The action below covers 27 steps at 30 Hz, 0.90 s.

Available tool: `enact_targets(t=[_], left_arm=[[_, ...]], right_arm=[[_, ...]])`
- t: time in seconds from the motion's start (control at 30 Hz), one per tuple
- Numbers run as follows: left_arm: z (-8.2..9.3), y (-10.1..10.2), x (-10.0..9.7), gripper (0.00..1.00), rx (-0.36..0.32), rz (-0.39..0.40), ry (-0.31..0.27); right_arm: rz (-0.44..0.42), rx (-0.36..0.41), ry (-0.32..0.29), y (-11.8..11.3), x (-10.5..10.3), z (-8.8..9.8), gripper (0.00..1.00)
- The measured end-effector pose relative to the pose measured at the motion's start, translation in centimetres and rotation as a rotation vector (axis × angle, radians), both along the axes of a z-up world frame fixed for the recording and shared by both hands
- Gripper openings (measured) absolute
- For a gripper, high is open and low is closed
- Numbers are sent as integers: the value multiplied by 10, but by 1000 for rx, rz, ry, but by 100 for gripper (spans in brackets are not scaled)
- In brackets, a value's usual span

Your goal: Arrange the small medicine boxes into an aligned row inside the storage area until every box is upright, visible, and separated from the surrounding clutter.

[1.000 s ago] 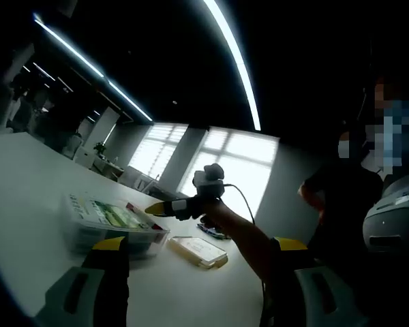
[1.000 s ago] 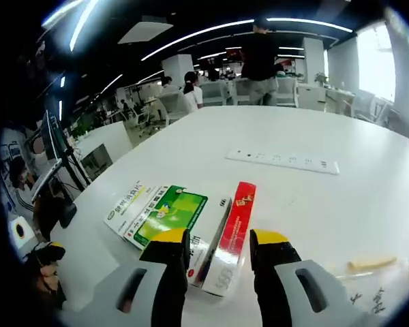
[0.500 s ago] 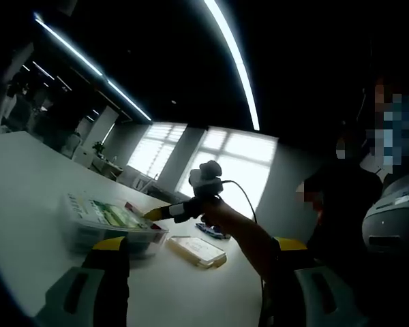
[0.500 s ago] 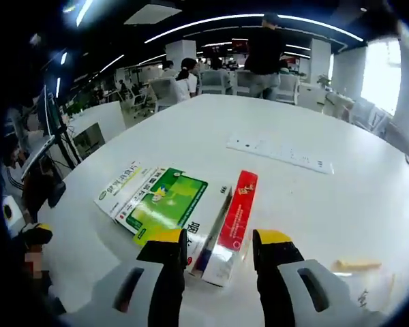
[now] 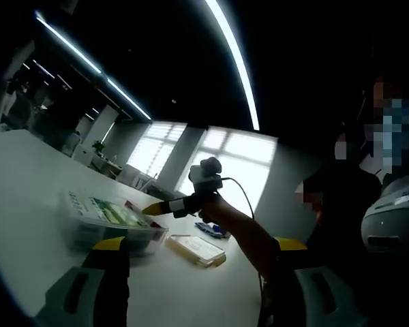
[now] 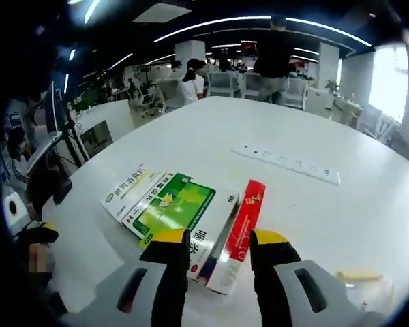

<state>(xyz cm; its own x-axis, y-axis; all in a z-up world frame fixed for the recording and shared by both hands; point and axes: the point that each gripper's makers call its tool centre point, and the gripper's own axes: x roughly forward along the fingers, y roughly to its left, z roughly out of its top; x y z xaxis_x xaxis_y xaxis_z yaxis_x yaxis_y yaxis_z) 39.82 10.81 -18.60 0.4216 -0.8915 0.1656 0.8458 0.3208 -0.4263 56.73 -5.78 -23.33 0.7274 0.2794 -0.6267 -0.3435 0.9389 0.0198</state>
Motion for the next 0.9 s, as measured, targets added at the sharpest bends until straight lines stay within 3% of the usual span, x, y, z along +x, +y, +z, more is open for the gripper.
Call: enact_targets(t=[0.1, 0.2, 0.3, 0.47, 0.63, 0.7, 0.8, 0.9], left_arm=[[-1, 0, 1, 84, -3, 1, 4], [-1, -1, 1, 84, -4, 0, 5], [-2, -2, 0, 84, -2, -3, 6], [-4, -4, -1, 84, -1, -10, 13], [-3, -4, -3, 84, -4, -11, 10], [-2, -2, -2, 84, -4, -7, 8], [-2, -1, -1, 84, -1, -3, 7], [0, -1, 0, 84, -3, -5, 5]], right_arm=[[15, -26, 28, 6, -3, -10, 33], [-25, -98, -41, -4, 1, -2, 33], [-15, -69, 9, 2, 0, -9, 33], [-25, -70, 13, 10, 1, -12, 41], [-30, 98, 15, 20, 4, -3, 44], [-16, 215, 37, 26, 2, 2, 40], [21, 288, 59, 32, 0, 4, 38], [63, 378, 125, 44, -5, -2, 38]])
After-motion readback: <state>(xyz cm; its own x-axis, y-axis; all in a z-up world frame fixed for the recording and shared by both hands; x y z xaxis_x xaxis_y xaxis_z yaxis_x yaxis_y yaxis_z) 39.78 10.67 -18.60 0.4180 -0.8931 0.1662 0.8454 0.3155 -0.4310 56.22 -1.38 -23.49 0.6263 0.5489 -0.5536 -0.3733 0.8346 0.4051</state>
